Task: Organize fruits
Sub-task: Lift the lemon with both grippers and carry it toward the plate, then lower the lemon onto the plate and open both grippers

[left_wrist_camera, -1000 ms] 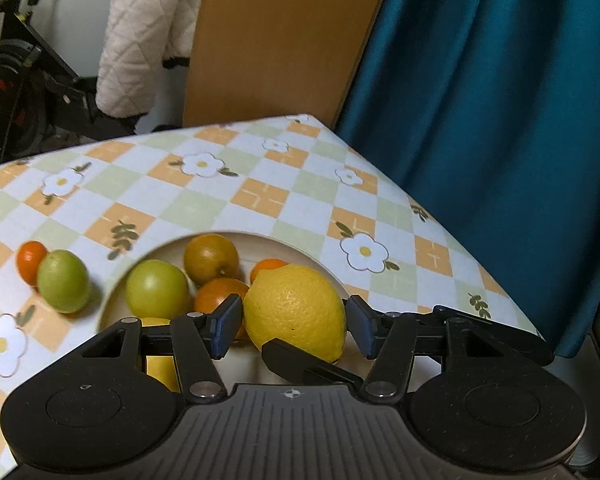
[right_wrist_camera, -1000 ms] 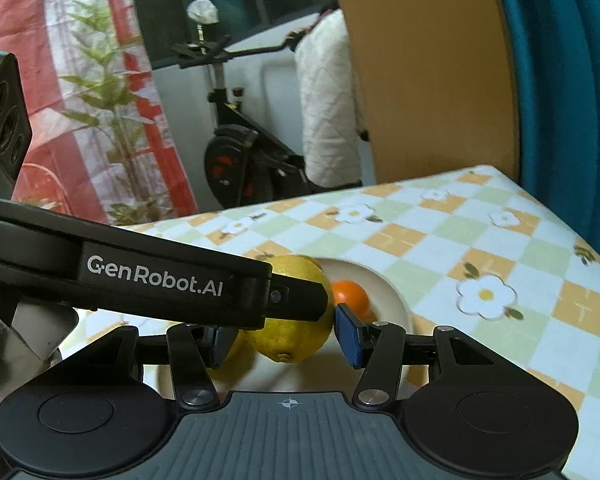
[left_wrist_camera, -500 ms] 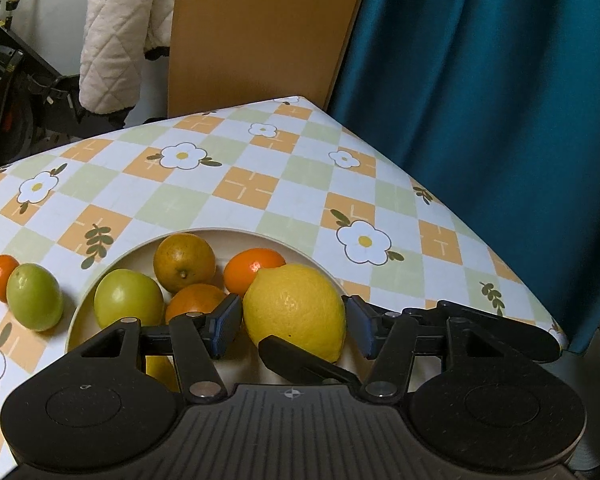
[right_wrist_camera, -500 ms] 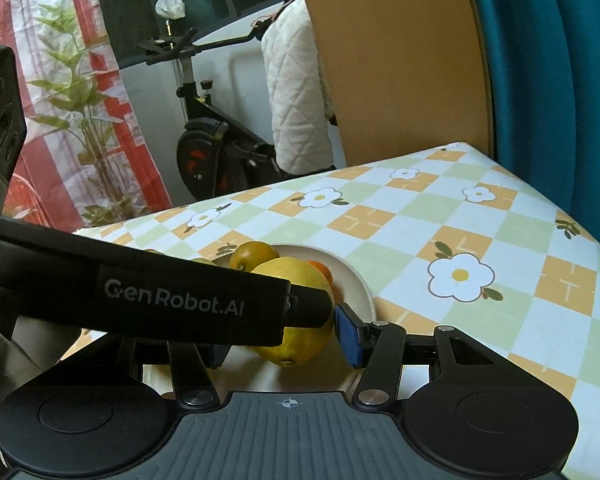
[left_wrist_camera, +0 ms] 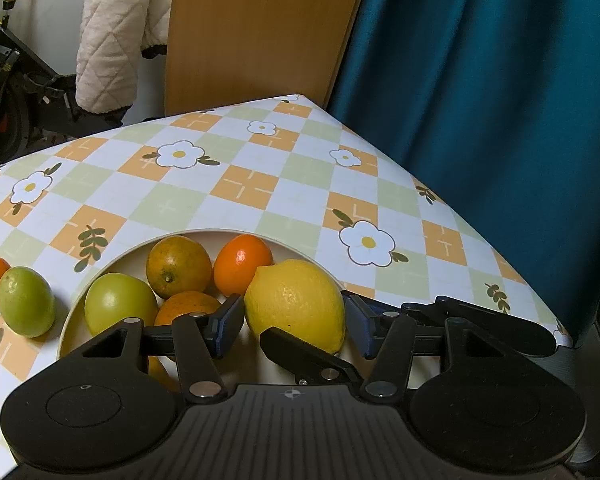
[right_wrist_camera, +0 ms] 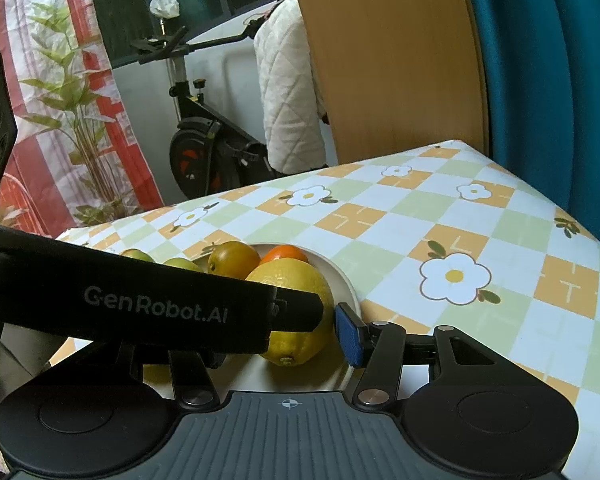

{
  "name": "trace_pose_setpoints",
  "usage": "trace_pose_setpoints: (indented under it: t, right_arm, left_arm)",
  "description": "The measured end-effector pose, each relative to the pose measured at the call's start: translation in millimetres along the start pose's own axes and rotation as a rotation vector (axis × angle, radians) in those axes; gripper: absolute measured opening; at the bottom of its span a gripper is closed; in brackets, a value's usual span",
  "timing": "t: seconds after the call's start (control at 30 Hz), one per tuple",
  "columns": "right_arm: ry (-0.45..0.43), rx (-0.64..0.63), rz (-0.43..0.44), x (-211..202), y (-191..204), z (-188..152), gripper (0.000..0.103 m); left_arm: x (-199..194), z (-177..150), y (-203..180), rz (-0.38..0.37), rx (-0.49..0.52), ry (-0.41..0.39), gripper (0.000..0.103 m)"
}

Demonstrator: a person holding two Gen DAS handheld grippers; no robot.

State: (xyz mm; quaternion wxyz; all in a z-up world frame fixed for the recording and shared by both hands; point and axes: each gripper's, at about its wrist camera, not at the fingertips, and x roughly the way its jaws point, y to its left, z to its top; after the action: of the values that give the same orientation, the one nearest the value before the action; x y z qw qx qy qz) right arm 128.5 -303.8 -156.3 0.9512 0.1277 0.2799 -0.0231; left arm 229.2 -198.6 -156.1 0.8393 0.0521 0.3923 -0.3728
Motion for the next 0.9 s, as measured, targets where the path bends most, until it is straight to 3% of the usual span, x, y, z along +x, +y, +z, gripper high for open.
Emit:
trace_pose_setpoints:
  t: [0.53,0.9]
  right_arm:
    - [-0.013,-0.045,-0.021,-8.1,7.9,6.8,0.05]
    - [-0.044,-0.092,-0.002,-21.2,22.4,16.0,0.05]
  left_arm:
    - [-18.1,2.2,3.1,0.04,-0.008,-0.028,0.059]
    - [-47.2,5.4,17.9,0.055,-0.033,-0.091,0.059]
